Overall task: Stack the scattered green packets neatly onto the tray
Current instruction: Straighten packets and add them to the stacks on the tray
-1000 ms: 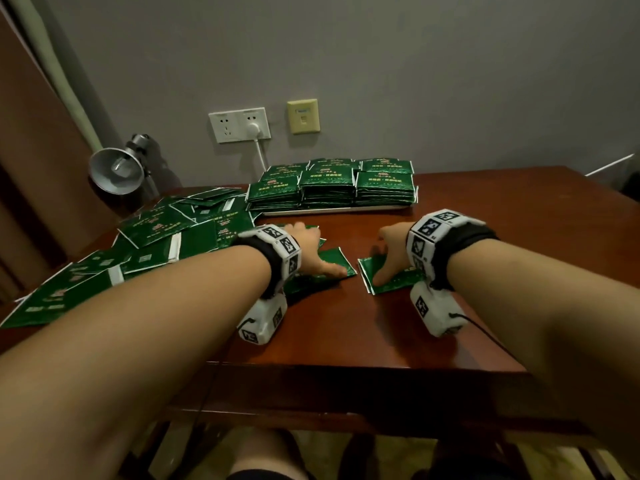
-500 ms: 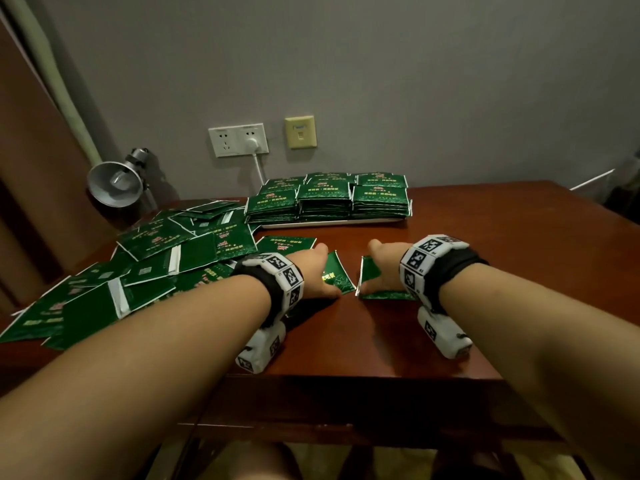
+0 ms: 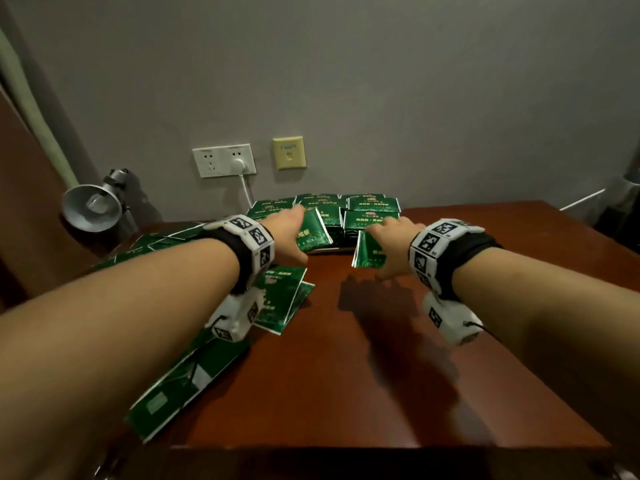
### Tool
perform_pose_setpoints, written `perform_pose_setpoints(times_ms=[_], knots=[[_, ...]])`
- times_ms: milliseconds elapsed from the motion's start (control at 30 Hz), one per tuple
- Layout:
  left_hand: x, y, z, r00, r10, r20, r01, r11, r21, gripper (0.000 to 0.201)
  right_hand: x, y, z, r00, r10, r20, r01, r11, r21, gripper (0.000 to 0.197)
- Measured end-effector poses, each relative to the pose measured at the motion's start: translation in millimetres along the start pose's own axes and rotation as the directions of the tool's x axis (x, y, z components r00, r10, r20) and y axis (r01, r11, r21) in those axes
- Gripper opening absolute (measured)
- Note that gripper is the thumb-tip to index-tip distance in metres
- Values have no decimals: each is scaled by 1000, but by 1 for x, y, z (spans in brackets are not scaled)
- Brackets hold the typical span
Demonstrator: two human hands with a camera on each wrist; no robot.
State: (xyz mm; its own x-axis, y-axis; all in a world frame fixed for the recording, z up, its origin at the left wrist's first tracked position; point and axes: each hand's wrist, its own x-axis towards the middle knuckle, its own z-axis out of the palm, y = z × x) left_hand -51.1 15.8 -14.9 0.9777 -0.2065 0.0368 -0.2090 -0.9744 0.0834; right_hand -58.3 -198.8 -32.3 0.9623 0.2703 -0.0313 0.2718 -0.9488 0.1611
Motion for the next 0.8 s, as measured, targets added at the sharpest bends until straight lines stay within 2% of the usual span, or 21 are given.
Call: perform_pose_setpoints(times_ms=[167, 367, 567, 800], knots=[[52, -35, -40, 998, -9, -64, 12, 998, 53, 86, 55, 16, -27, 999, -37, -11, 38, 998, 49, 96], [99, -105, -71, 994, -83, -77, 89, 993, 79, 75, 136, 1, -70, 994, -93, -62, 99, 990, 101, 92], [139, -135, -54, 999, -38, -20, 39, 999, 23, 82, 215, -30, -91, 993, -99, -67, 110, 977, 182, 78], [185, -150, -16, 998, 28, 57, -33, 995, 89, 92, 306, -68, -95, 996, -69, -52, 70, 998, 10, 82]])
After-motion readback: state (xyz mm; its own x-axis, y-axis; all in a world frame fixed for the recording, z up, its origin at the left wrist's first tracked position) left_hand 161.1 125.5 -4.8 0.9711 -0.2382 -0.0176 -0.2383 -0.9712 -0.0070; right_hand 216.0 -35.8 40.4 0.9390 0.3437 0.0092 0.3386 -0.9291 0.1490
